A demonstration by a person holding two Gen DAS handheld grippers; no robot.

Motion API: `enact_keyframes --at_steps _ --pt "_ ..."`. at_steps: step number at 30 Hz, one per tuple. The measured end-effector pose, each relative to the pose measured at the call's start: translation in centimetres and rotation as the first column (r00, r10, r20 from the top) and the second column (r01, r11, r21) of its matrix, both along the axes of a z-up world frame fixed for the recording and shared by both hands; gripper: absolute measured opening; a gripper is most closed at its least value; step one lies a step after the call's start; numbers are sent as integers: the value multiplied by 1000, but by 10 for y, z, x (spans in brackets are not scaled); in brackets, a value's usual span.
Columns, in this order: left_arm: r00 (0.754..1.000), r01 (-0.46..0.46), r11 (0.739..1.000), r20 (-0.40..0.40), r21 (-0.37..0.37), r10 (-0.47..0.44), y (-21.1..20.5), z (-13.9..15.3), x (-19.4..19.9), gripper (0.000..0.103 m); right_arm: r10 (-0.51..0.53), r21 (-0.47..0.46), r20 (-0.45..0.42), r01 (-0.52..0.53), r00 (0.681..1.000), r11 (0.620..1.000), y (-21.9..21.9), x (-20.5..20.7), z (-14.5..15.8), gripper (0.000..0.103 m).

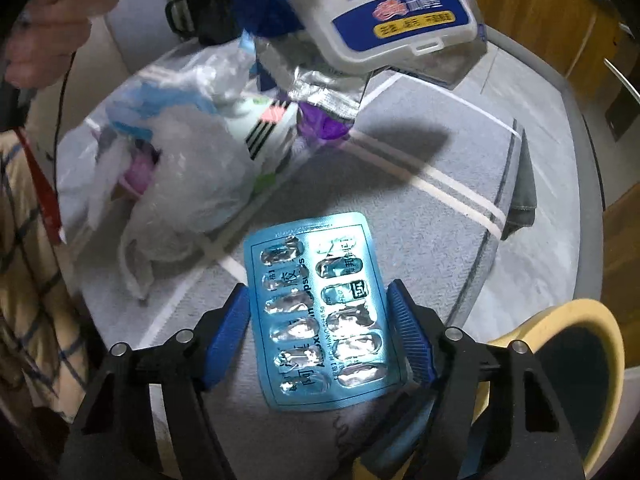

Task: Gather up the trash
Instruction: 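Grasp the blue pill blister with the right gripper, then lower the wipes packet and blister into the bin and open both grippers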

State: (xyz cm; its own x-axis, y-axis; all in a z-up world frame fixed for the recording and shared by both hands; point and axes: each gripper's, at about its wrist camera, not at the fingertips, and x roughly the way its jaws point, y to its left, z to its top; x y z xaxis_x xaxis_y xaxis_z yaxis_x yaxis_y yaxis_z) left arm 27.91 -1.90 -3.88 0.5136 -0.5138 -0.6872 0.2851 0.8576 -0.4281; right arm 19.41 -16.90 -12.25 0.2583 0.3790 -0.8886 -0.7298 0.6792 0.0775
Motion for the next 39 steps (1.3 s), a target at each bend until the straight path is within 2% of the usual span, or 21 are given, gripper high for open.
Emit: enact_keyframes --at_steps 6,12,18,22,27,35,39 --pt "999 -44 999 27 -5 44 7 9 -8 12 -104 136 1 103 995 985 -20 0 27 71" --pt "997 -73 997 33 -29 74 9 18 -14 12 -194 223 16 186 981 957 -43 -5 50 71" --pt "996 -74 996 39 -44 75 5 24 -24 12 -299 295 33 276 954 915 -72 -4 66 71" --pt "998 -55 997 38 -56 57 -6 25 -32 12 -379 327 48 344 924 880 -92 -14 76 71" --pt "999 -19 997 25 -81 21 -28 23 -39 12 -510 370 40 462 859 806 -130 -24 84 71" --pt "998 64 992 10 -107 -63 -77 19 -50 12 -711 419 3 645 703 639 -195 -50 87 71" --pt "994 107 990 5 -93 -107 -105 17 -56 12 -769 402 -8 706 639 583 -218 -58 82 71"
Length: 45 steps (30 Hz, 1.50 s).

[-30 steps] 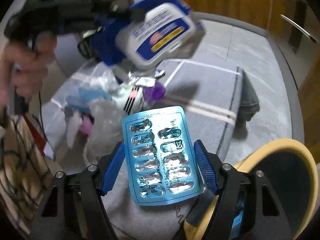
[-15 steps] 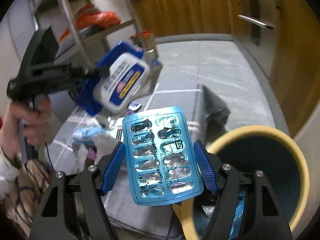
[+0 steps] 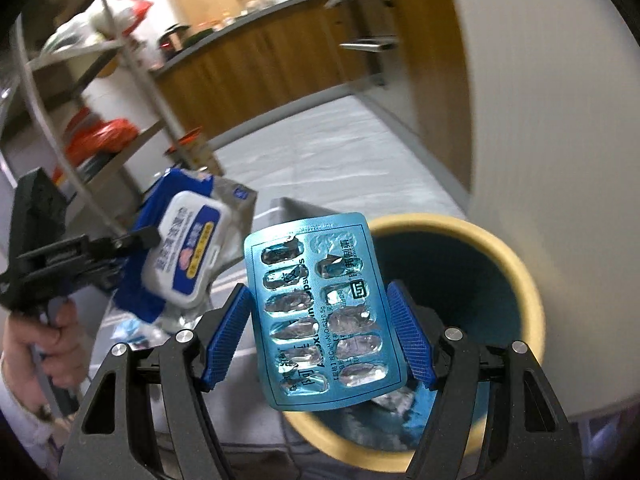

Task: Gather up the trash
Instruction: 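Lower the wipes packet and blister into the bin and open both grippers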

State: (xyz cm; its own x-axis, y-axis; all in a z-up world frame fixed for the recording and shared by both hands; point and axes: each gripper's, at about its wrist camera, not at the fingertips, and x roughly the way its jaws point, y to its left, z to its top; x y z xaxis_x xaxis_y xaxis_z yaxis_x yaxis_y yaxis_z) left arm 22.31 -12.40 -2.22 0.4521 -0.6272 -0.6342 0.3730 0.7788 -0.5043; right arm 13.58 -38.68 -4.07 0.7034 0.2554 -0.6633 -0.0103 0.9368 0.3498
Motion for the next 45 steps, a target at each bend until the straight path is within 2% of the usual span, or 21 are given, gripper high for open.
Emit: enact_keyframes --at_steps 6,13,26,29,31,37,45 --pt "998 63 997 1 50 -63 -45 -8 -11 12 -77 16 -31 77 997 997 -21 -6 -10 71" --pt "996 86 991 -3 102 -86 -81 -25 -18 12 -125 38 -58 127 990 991 -33 -5 -20 72" --pt "993 122 982 -23 146 -120 -108 -47 -17 14 -142 54 -93 148 985 988 -33 3 -28 72" --pt "992 124 981 -23 149 -122 -109 -49 -16 21 -140 54 -102 146 985 988 -31 5 -30 72" --pt "992 122 982 -17 144 -121 -107 -46 -17 31 -139 49 -109 145 984 988 -30 5 -31 72" --pt "993 110 986 22 124 -113 -93 -31 -23 50 -146 46 -122 153 982 987 -34 7 -36 72" --pt "994 63 990 78 130 -74 -61 -7 -33 53 -148 34 -135 154 980 988 -33 8 -39 72"
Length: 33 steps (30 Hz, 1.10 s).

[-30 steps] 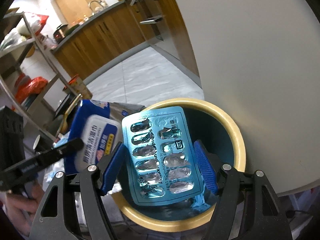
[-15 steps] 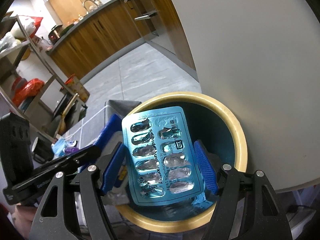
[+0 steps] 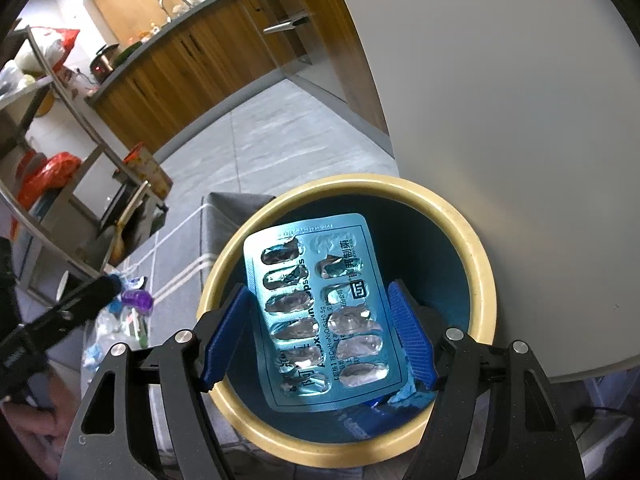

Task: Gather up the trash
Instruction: 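Lower the wipes packet and blister into the bin and open both grippers, then move both open grippers back over the remaining trash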

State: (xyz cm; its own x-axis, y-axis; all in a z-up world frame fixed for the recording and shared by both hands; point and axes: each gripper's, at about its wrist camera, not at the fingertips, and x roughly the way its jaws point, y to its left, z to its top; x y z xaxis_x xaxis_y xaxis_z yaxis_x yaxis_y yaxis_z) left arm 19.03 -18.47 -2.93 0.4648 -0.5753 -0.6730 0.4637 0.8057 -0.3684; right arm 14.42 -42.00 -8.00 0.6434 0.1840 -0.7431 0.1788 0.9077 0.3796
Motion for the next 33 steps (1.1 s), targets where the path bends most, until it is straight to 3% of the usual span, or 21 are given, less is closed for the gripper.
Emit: enact_keyframes --at_steps 4,7,19,26,33 --pt "999 -34 999 22 7 34 21 9 -7 54 -3 -8 -13 3 1000 1000 0 2 -3 74" --pt "997 -65 998 40 17 64 39 15 -12 54 -7 -13 -13 7 1000 1000 1 1 -2 82" --pt "975 -215 977 58 15 214 120 25 -24 54 17 -14 11 -17 1000 1000 10 -1 7 84" --pt "942 -335 942 48 25 333 176 25 -34 61 73 -13 45 -73 996 997 30 -2 19 86" --pt "907 -420 905 -3 69 421 222 6 -43 62 174 -39 58 -172 983 984 66 4 25 86"
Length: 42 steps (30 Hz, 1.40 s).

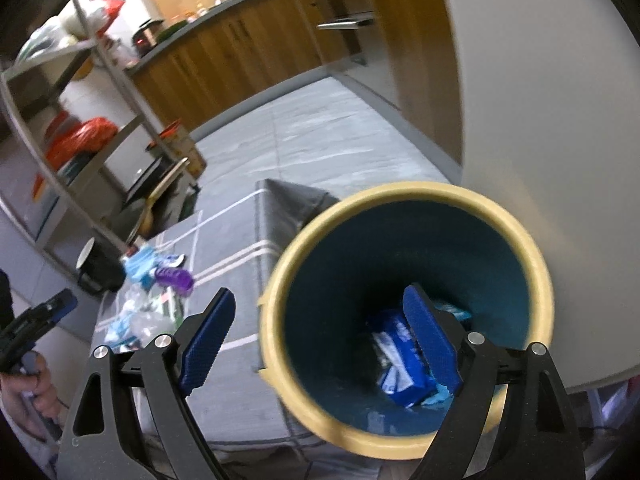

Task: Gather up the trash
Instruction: 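Move both open grippers back over the remaining trash, then grasp the blue face mask with the left gripper while the right grasps the clear plastic bag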

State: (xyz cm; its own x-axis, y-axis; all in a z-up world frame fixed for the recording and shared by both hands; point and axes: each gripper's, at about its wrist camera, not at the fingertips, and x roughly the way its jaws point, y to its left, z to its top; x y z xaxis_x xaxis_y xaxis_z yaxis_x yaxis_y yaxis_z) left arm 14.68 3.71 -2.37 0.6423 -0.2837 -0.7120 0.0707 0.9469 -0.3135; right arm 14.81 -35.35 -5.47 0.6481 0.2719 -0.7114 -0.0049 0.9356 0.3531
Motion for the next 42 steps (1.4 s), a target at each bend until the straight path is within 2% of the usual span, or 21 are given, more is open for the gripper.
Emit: enact_keyframes --at_steps 5,13,19,23,25,27,28,32,33,34,35,37,42 --pt "999 -33 999 -38 4 33 23 -11 -3 62 81 -4 5 -81 997 997 31 1 3 86" --pt "997 -34 999 -68 -1 34 33 -23 -3 62 209 27 -24 -209 978 978 88 5 0 86" --pt "994 17 1000 -111 1 -17 25 -38 6 62 297 42 -64 -294 953 955 137 10 -9 86" --pt "983 42 999 -176 -9 -43 18 -57 14 61 349 36 -92 -347 933 937 166 14 -18 84" --pt "978 54 998 -201 -20 -57 16 -65 19 52 372 34 -115 -371 921 928 181 16 -25 80" --pt "971 71 997 -225 -26 -75 12 -71 22 47 383 36 -135 -381 914 924 192 19 -33 77" --pt "969 81 996 -231 -30 -86 10 -73 24 38 386 40 -148 -384 911 922 197 21 -38 76" --pt "968 112 993 -220 -35 -117 5 -69 24 21 403 70 -193 -397 895 915 209 26 -53 56" --pt "969 118 992 -216 -38 -123 4 -68 23 15 409 77 -198 -402 891 913 211 27 -55 47" --pt "969 123 992 -209 -37 -128 4 -67 22 12 415 85 -202 -407 887 910 213 27 -57 39" --pt "971 126 991 -203 -35 -130 4 -65 22 9 422 91 -202 -412 884 907 214 27 -58 35" --pt "975 123 991 -179 -44 -129 5 -60 19 6 427 95 -195 -416 883 904 213 26 -57 18" --pt "988 96 992 -117 -82 -105 11 -42 16 4 405 108 -133 -392 905 913 200 23 -43 14"
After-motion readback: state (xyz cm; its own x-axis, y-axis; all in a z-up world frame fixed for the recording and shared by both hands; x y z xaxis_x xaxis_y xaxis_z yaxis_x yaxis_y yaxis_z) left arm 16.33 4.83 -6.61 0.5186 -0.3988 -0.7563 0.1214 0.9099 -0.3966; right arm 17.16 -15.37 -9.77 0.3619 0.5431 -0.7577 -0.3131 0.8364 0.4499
